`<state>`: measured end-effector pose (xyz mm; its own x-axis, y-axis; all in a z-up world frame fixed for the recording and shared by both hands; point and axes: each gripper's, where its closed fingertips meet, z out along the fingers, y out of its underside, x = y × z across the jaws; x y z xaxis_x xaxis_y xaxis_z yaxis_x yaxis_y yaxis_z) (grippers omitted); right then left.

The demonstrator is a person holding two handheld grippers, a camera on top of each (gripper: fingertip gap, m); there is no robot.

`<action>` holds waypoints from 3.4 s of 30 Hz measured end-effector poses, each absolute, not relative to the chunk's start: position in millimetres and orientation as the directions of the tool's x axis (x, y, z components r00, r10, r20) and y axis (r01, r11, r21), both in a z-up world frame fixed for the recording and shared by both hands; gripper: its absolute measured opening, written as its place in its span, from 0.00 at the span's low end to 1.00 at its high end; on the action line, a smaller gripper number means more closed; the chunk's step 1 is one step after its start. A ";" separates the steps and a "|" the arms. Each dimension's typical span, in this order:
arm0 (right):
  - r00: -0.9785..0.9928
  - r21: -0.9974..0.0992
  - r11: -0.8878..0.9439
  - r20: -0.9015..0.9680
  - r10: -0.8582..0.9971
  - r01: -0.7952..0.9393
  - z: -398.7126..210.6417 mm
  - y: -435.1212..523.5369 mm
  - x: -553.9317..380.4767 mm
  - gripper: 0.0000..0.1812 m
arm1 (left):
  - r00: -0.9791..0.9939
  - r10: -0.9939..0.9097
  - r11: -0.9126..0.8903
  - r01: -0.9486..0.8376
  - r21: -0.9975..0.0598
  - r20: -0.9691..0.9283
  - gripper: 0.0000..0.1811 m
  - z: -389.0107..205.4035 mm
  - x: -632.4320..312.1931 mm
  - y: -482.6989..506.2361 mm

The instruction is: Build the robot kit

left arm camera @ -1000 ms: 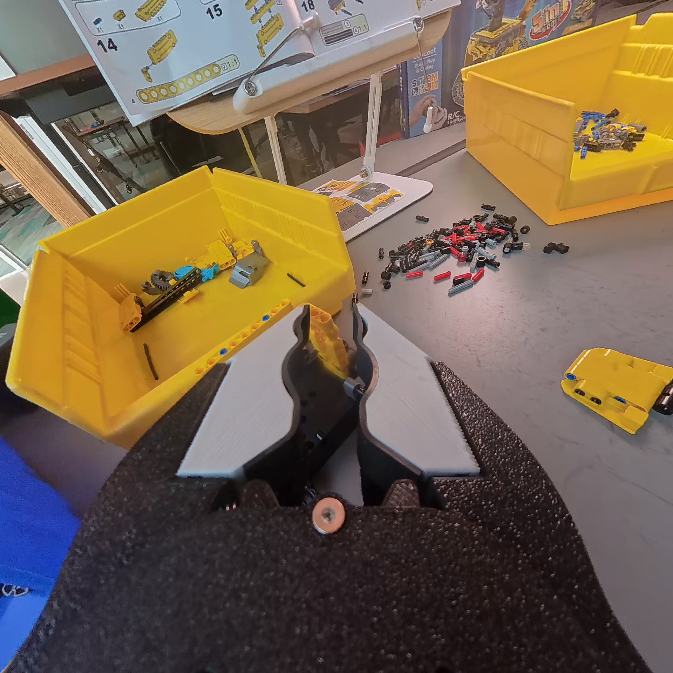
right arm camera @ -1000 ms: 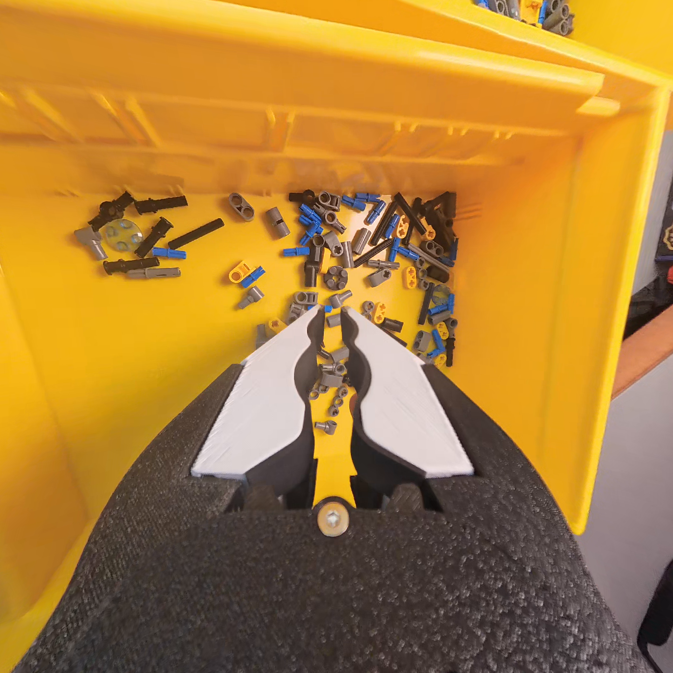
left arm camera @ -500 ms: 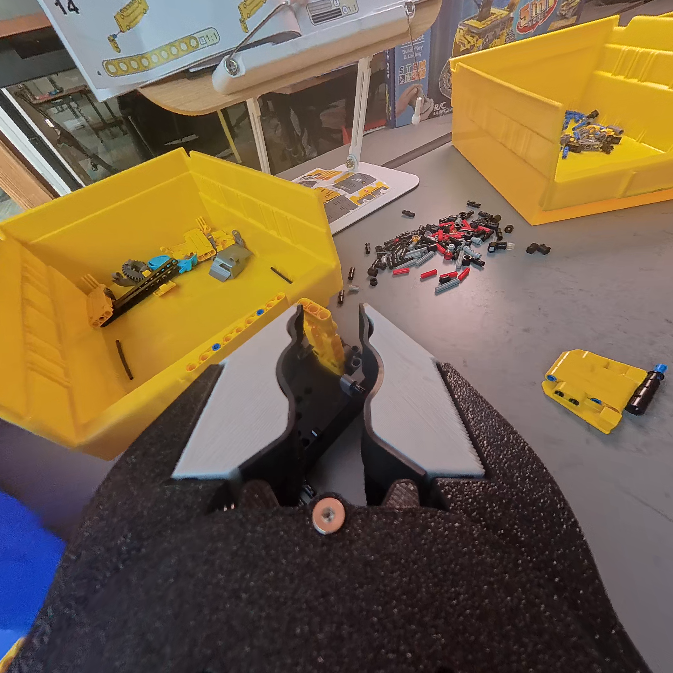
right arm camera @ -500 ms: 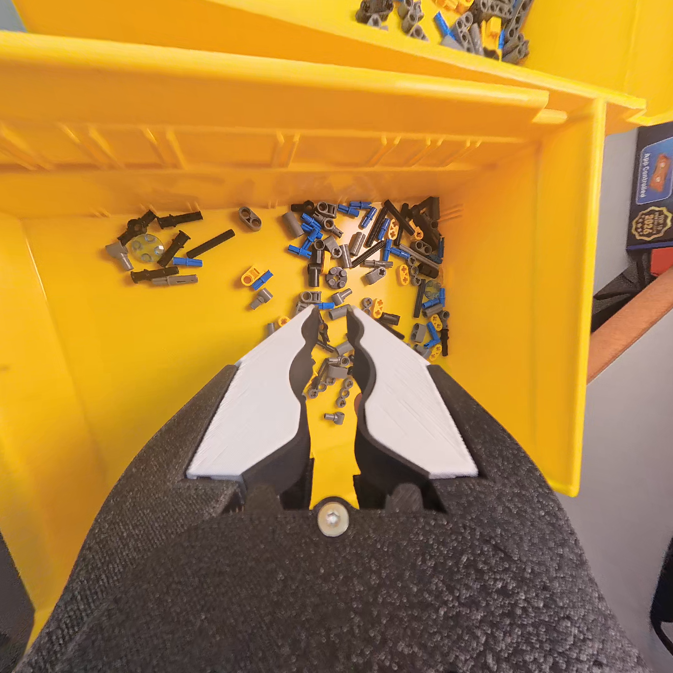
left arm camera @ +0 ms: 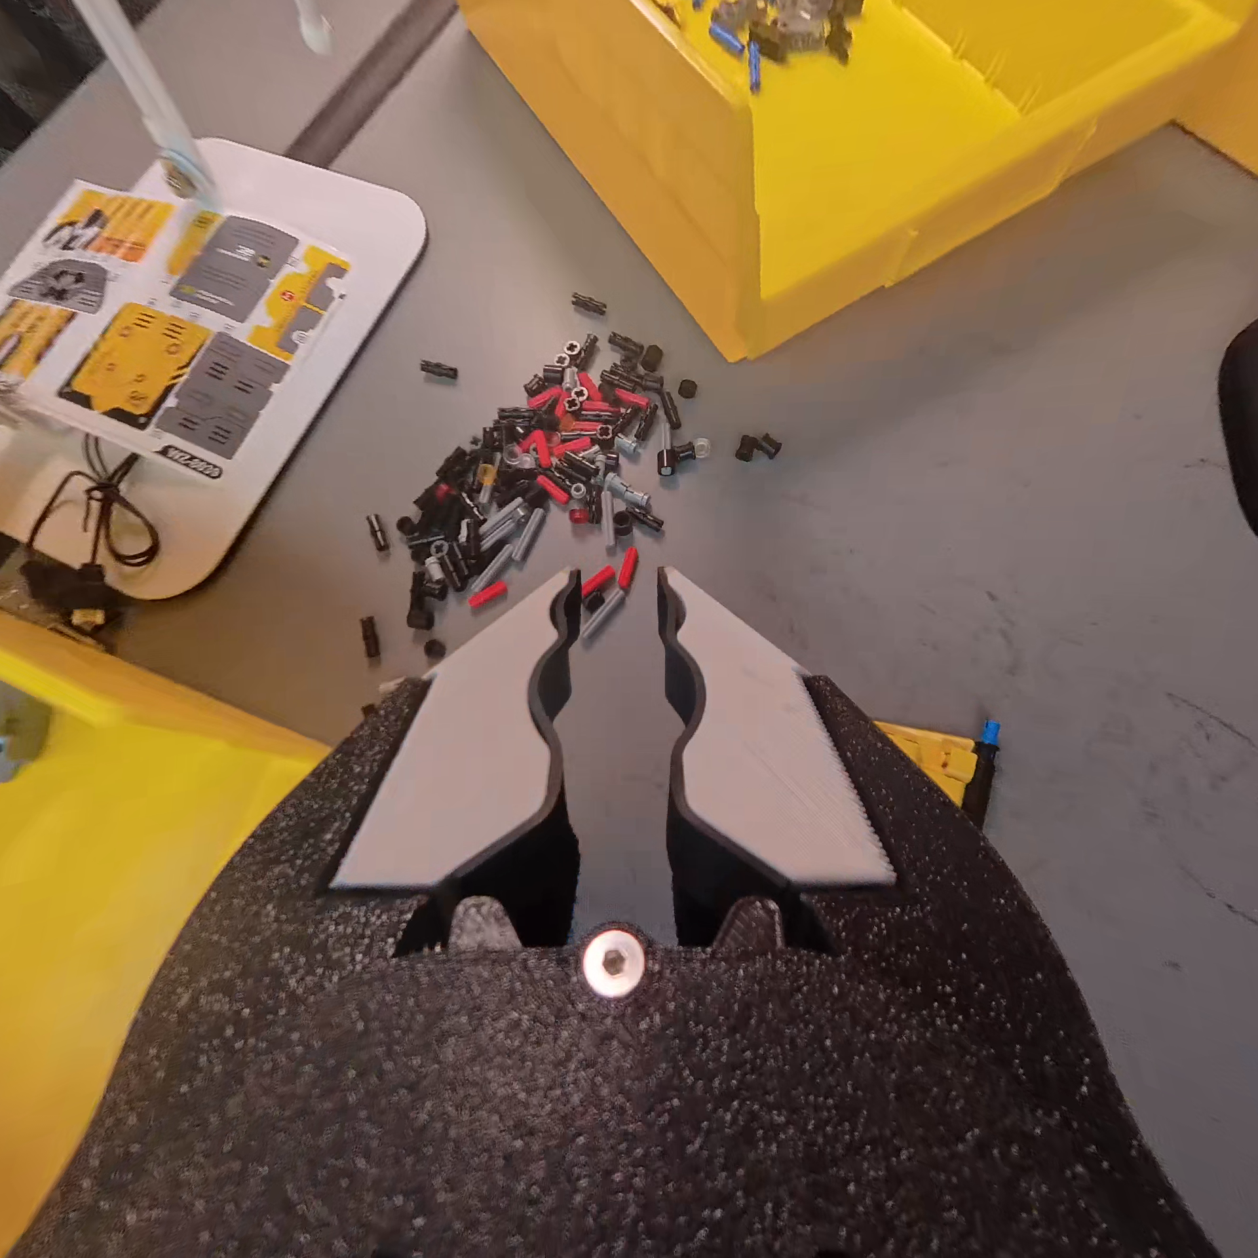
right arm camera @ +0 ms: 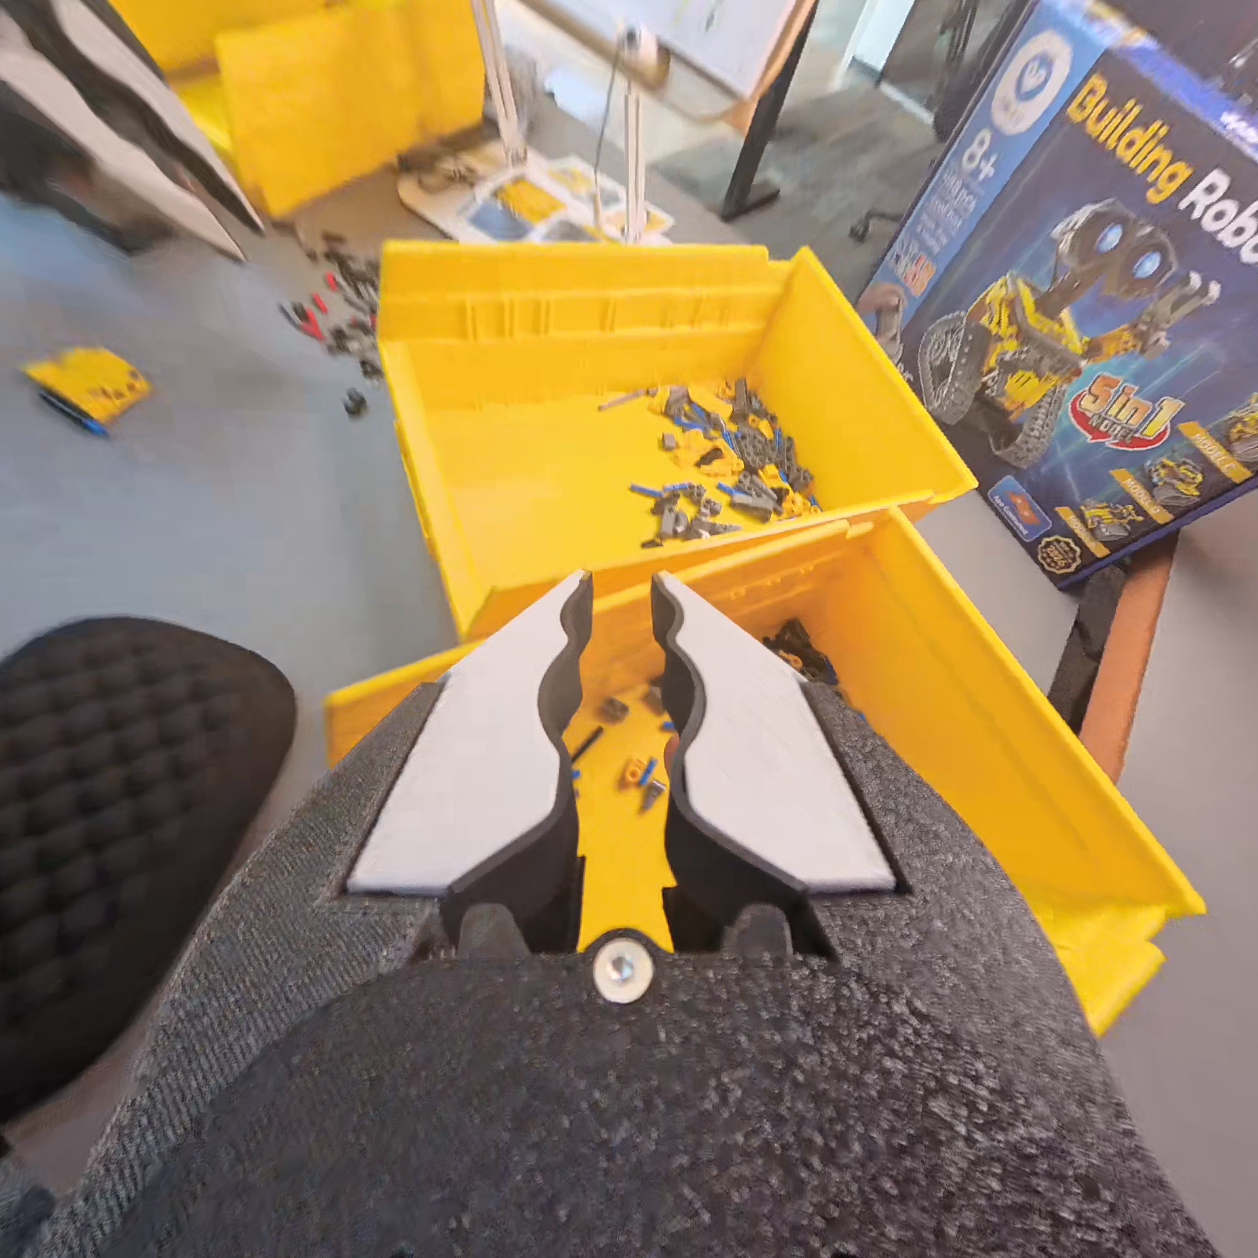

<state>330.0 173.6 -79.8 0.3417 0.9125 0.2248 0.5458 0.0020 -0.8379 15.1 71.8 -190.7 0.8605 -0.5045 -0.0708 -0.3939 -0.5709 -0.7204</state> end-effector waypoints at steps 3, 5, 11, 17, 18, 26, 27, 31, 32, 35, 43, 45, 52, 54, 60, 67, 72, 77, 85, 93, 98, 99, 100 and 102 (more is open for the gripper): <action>0.396 -0.917 -0.025 0.146 0.907 0.398 -60.7 146.6 322.6 0.10 | 0.843 -0.537 -0.611 -0.416 -0.674 -0.033 0.11 -209.0 27.3 88.1; 0.415 -0.937 -0.015 0.141 0.899 0.350 -58.9 133.0 322.5 0.10 | 0.841 -0.540 -0.633 -0.435 -0.641 -0.037 0.10 -219.3 30.1 96.4; 0.437 -0.951 -0.057 0.086 0.895 0.304 -74.0 115.9 334.8 0.10 | 0.819 -0.564 -0.640 -0.517 -0.569 -0.110 0.06 -235.3 28.0 104.7; 0.431 -0.950 -0.084 0.058 0.900 0.302 -83.1 113.7 336.1 0.10 | 0.803 -0.580 -0.624 -0.545 -0.560 -0.137 0.05 -239.0 29.8 104.9; 0.427 -0.949 -0.080 0.061 0.902 0.305 -83.5 112.7 334.8 0.10 | 0.801 -0.581 -0.619 -0.549 -0.561 -0.144 0.04 -239.1 29.8 105.3; 0.432 -0.935 -0.073 0.090 0.897 0.347 -90.6 114.6 333.4 0.10 | 0.791 -0.586 -0.570 -0.556 -0.604 -0.176 0.03 -227.1 28.4 97.8; 0.441 -0.934 -0.078 0.090 0.893 0.349 -91.0 116.6 335.2 0.10 | 0.796 -0.581 -0.565 -0.544 -0.621 -0.169 0.03 -221.8 27.9 93.4; 0.478 -0.927 -0.091 0.102 0.873 0.364 -92.7 126.8 344.1 0.10 | 0.811 -0.575 -0.560 -0.487 -0.670 -0.109 0.03 -202.8 25.5 60.6; 0.486 -0.924 -0.094 0.106 0.867 0.370 -93.7 129.6 346.1 0.10 | 0.814 -0.574 -0.569 -0.477 -0.669 -0.093 0.03 -201.4 23.4 49.2; 0.515 -0.917 -0.108 0.115 0.849 0.384 -96.4 139.5 352.1 0.10 | 0.823 -0.565 -0.609 -0.462 -0.645 -0.055 0.03 -205.5 15.1 13.0; 0.605 -0.891 -0.177 0.128 0.786 0.418 -105.9 170.0 373.2 0.10 | 0.843 -0.531 -0.677 -0.483 -0.556 -0.085 0.03 -238.4 -7.5 -42.1; 0.616 -0.887 -0.188 0.128 0.777 0.421 -107.3 173.6 375.3 0.10 | 0.845 -0.529 -0.673 -0.474 -0.569 -0.078 0.03 -239.5 -6.9 -43.2; 0.635 -0.872 -0.210 0.139 0.760 0.443 -112.4 181.5 378.3 0.10 | 0.838 -0.539 -0.653 -0.477 -0.588 -0.081 0.04 -241.3 -6.3 -43.5; 0.642 -0.870 -0.214 0.142 0.753 0.444 -111.8 185.6 380.0 0.10 | 0.838 -0.541 -0.632 -0.465 -0.619 -0.077 0.07 -236.8 -4.8 -43.1; 0.657 -0.849 -0.200 0.208 0.724 0.490 -106.6 208.9 389.9 0.10 | 0.878 -0.478 -0.534 -0.315 -0.785 -0.027 0.11 -203.4 -7.1 -36.8; 0.548 -0.658 -0.169 0.427 0.719 0.733 -123.2 265.0 414.0 0.09 | 0.955 -0.292 -0.299 -0.043 -0.953 0.048 0.14 -152.8 -44.9 -28.7; 0.381 -0.478 -0.164 0.401 0.834 0.863 -162.3 282.3 409.7 0.08 | 0.974 -0.202 -0.246 0.050 -0.968 0.102 0.14 -150.0 -69.1 -29.7; 0.223 -0.346 -0.115 0.289 0.931 0.931 -196.2 277.4 392.8 0.08 | 0.982 -0.169 -0.245 0.043 -0.969 0.086 0.14 -154.5 -75.2 -29.3; 0.076 -0.186 -0.048 0.145 0.986 0.981 -233.6 263.8 381.2 0.08 | 0.986 -0.150 -0.261 0.038 -0.965 0.079 0.14 -160.4 -79.0 -27.3; 0.088 -0.095 -0.078 0.104 0.991 0.992 -231.7 265.8 408.1 0.04 | 0.983 -0.142 -0.265 0.072 -0.962 0.112 0.14 -161.1 -83.0 -26.4; 0.158 -0.193 -0.126 0.159 0.975 0.973 -213.4 289.2 405.2 0.07 | 0.986 -0.133 -0.264 0.065 -0.962 0.103 0.14 -161.4 -83.7 -26.0; 0.168 -0.210 -0.131 0.171 0.971 0.969 -210.7 294.4 403.6 0.07 | 0.986 -0.131 -0.263 0.063 -0.963 0.100 0.14 -161.1 -84.0 -26.1; 0.177 -0.225 -0.134 0.181 0.967 0.965 -208.7 299.4 401.5 0.08 | 0.987 -0.129 -0.263 0.062 -0.963 0.098 0.14 -161.1 -84.2 -26.0; 0.190 -0.247 -0.136 0.208 0.960 0.959 -205.8 310.3 397.1 0.07 | 0.987 -0.127 -0.264 0.059 -0.963 0.095 0.14 -161.3 -84.2 -25.9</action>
